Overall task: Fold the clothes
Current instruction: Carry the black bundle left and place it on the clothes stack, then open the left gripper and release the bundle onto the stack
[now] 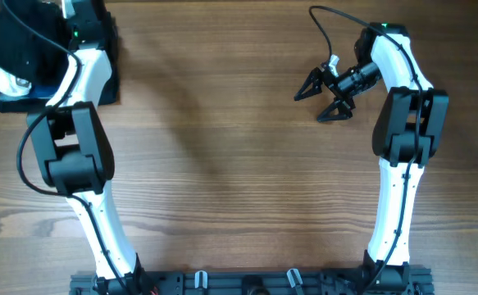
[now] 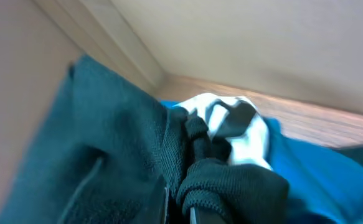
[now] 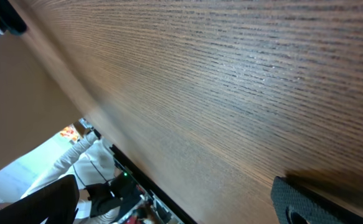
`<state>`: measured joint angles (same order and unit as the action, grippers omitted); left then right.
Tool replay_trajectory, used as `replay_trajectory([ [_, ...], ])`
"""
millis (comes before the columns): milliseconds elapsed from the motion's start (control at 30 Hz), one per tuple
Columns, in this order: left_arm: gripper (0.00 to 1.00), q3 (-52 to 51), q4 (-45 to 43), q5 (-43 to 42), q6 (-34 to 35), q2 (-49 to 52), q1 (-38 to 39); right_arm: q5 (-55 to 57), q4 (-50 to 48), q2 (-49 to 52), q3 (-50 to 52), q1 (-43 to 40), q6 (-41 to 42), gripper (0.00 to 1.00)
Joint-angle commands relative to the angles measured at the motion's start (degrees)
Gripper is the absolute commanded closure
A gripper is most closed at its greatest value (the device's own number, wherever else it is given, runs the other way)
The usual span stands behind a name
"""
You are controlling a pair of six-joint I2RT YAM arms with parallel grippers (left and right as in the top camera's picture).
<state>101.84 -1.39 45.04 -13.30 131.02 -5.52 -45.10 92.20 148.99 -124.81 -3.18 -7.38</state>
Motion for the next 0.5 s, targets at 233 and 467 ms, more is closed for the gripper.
replay_trajectory([
  [233,0.00,0.7,4.5,-6.2,8.2,7.7,1.2,0.6,0.1,1.6,0.0,0.1,0.0,0.00],
  [467,0.00,2.7,0.9,-4.0,7.5,7.6,6.7,0.5,0.0,1.6,0.0,0.1,0.0,0.00],
])
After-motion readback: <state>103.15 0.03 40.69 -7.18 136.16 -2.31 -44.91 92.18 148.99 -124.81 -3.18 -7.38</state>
